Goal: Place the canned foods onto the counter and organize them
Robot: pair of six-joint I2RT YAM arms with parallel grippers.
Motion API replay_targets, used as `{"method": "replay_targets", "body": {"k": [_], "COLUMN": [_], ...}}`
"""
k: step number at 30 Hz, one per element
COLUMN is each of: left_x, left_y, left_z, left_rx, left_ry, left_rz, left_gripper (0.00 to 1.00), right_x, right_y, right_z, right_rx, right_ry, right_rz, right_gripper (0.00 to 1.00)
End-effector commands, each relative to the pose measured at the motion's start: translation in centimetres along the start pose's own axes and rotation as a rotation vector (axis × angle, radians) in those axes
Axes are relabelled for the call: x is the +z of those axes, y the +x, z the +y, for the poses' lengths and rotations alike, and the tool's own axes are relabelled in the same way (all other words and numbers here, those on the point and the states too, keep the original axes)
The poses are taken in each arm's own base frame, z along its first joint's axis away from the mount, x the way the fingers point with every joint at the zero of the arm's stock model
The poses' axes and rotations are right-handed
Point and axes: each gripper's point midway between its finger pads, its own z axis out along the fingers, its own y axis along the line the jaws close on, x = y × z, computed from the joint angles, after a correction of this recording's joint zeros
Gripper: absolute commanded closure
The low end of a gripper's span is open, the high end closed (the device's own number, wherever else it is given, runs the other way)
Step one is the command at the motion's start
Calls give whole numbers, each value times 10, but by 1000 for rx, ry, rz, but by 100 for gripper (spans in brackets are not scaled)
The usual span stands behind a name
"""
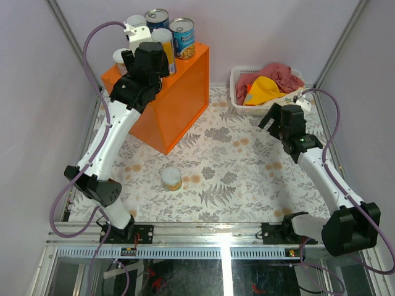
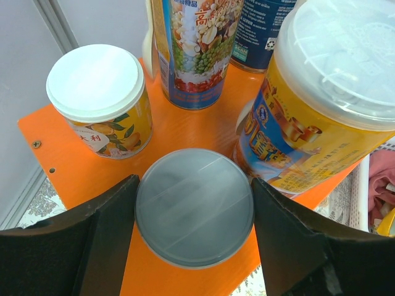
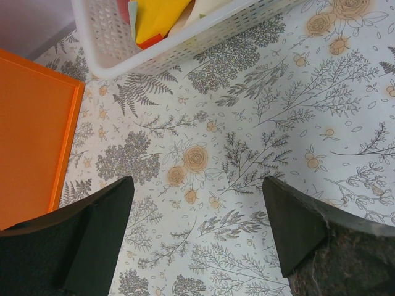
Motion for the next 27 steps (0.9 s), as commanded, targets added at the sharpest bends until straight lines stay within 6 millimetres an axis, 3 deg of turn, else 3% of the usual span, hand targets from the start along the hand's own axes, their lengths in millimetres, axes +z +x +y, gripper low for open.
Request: {"method": "replay_targets", "body": {"k": [1,6,13,20,25,27], "left_x": [2,1,2,-4,-5,-4], "left_y": [-5,-9,-9,-19,-14,-10], "left_z": [2,-1,-6,-4,0,4], "left_rx": [-2,-18,-23,-51,-47,-42], "left_ry": [1,20,34,45,38,27], "left_rz": [-15,-27,-27,-57,-57,-56], "left_gripper": [42,26,15,16,25,33], "right_x": [-5,-5,-6,-7,-9,-9], "right_y": [-29,-28,-28,-27,-27,-27], "right_z": [22,22,21,19,19,19], "right_rx": [29,27,27,28,28,28], "right_ry": [-64,-64,-64,-61,-62,-63], "right_rz": [-72,-72,-72,-74,-75,-75], "right_gripper": [8,8,8,8,8,8]}}
